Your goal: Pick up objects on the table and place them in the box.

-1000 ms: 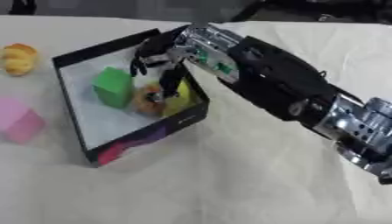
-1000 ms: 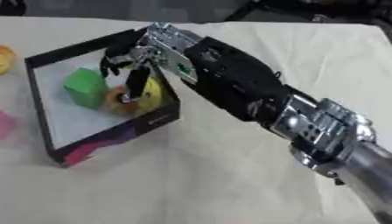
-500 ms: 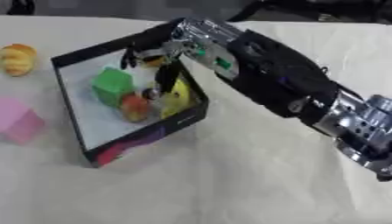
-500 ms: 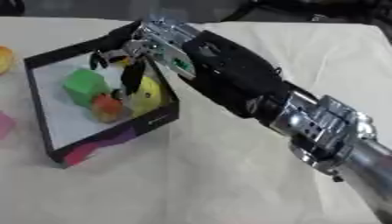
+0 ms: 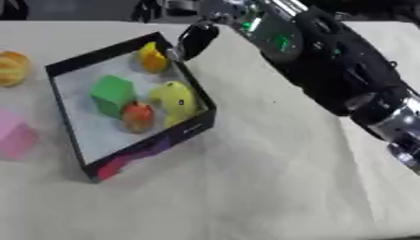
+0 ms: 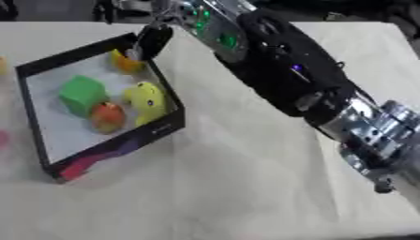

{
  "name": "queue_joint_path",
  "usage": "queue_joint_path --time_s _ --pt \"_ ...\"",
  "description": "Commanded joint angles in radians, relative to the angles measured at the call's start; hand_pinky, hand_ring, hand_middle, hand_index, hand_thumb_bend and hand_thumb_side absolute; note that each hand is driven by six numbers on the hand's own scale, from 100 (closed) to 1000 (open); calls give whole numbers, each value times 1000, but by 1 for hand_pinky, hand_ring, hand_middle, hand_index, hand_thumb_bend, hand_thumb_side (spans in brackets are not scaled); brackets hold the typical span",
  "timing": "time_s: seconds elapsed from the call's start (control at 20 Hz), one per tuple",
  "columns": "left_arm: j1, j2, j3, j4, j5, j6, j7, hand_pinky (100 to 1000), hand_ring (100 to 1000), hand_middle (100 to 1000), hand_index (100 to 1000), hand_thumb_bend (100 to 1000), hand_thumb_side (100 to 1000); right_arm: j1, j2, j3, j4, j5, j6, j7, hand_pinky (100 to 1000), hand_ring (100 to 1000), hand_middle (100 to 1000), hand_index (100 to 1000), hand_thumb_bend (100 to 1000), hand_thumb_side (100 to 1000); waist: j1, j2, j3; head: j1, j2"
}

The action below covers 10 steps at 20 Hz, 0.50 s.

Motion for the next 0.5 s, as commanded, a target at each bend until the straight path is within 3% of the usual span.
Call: queue_joint_path --time_s 0.05,0.1,0.5 --pt "-3 15 14 -12 -5 -3 7 828 783 775 821 148 888 35 -64 -95 -99 -54 52 -51 911 799 761 876 100 509 18 -28 -5 13 -10" --pt "-3 15 15 -13 -5 -4 9 828 783 775 821 131 896 60 -79 -121 -124 -70 68 -67 911 796 759 873 100 397 19 -27 -9 18 -11" --pt "0 25 19 -15 -9 -7 13 828 784 776 821 124 893 272 -141 -333 -278 -201 198 -197 921 780 745 859 100 506 32 -22 -29 78 -20"
